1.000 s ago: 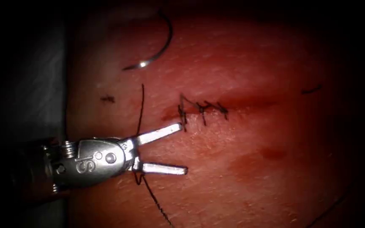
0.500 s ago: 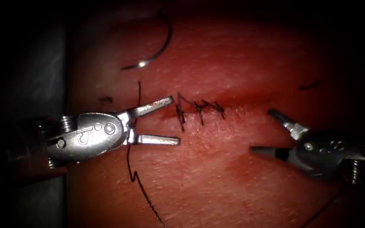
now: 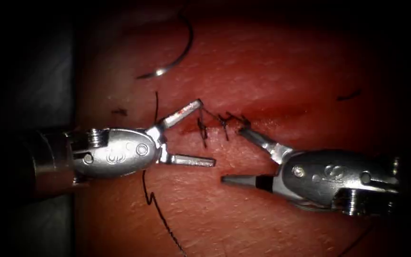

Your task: Wound Closure

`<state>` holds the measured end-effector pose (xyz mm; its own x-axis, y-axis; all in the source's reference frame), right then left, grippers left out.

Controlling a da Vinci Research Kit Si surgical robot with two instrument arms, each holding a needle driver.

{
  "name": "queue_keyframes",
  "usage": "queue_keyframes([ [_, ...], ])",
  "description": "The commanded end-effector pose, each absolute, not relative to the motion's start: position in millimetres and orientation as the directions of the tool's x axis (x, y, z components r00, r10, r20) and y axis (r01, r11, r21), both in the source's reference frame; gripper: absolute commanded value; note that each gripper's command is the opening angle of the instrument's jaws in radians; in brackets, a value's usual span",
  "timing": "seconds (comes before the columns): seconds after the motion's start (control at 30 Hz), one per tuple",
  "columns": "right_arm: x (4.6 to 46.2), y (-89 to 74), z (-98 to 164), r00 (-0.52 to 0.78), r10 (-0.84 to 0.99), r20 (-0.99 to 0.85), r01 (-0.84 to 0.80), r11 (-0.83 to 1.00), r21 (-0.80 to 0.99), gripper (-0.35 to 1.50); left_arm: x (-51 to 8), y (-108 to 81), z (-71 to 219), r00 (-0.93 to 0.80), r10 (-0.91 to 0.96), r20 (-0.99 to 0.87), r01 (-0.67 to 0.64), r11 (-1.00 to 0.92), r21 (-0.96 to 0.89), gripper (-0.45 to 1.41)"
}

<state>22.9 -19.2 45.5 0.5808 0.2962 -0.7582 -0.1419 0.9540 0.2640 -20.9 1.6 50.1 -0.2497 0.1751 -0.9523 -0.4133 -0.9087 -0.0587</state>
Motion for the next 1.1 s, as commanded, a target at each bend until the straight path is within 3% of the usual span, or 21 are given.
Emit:
queue_keyframes([
  [0.03, 24.1, -20.4, 46, 0.576, 0.294, -0.763, -0.132, 0.954, 0.268, 1.45, -21.3, 1.5, 50, -0.244, 0.165, -0.956, -0.419, -0.907, -0.049, 0.59],
  [0.1, 24.8, -20.7, 46, 0.571, 0.299, -0.765, -0.131, 0.953, 0.274, 1.45, -21.3, 1.5, 50, -0.236, 0.135, -0.962, -0.437, -0.899, -0.019, 0.47],
  [0.2, 25.3, -20.8, 46, 0.571, 0.298, -0.765, -0.133, 0.953, 0.272, 1.45, -21.5, 1.2, 49, -0.257, 0.088, -0.962, -0.436, -0.899, 0.035, 0.16],
  [0.23, 25.3, -20.8, 46, 0.571, 0.298, -0.765, -0.133, 0.953, 0.272, 1.45, -21.6, 1.0, 49, -0.269, 0.067, -0.961, -0.431, -0.901, 0.058, -0.05],
  [0.3, 25.5, -20.9, 46, 0.571, 0.297, -0.766, -0.133, 0.953, 0.271, 1.45, -21.6, 0.9, 49, -0.270, 0.068, -0.960, -0.432, -0.900, 0.058, -0.11],
  [0.37, 25.6, -21.6, 47, 0.573, 0.287, -0.768, -0.123, 0.956, 0.266, 1.45, -21.1, 1.3, 48, -0.265, 0.071, -0.962, -0.434, -0.899, 0.053, 0.00],
  [0.7, 25.7, -23.4, 49, 0.664, 0.246, -0.706, -0.056, 0.958, 0.280, 1.45, -17.0, 3.1, 48, -0.301, 0.105, -0.948, -0.471, -0.881, 0.052, 0.04],
  [0.83, 25.3, -23.5, 49, 0.662, 0.244, -0.709, -0.054, 0.959, 0.279, 1.40, -15.9, 3.5, 48, -0.309, 0.111, -0.944, -0.474, -0.879, 0.052, 0.19],
  [0.97, 23.4, -22.2, 49, 0.660, 0.248, -0.709, -0.077, 0.961, 0.265, 1.31, -11.1, 5.3, 50, -0.266, 0.229, -0.936, -0.462, -0.883, -0.085, -0.15],
  [1.03, 22.5, -21.6, 48, 0.657, 0.252, -0.710, -0.090, 0.962, 0.258, 1.30, -8.8, 6.8, 52, -0.284, 0.262, -0.922, -0.497, -0.863, -0.092, -0.03],
  [1.1, 22.2, -21.5, 48, 0.656, 0.253, -0.711, -0.094, 0.962, 0.255, 1.30, -8.1, 7.7, 53, -0.317, 0.282, -0.906, -0.551, -0.832, -0.066, -0.08],
])
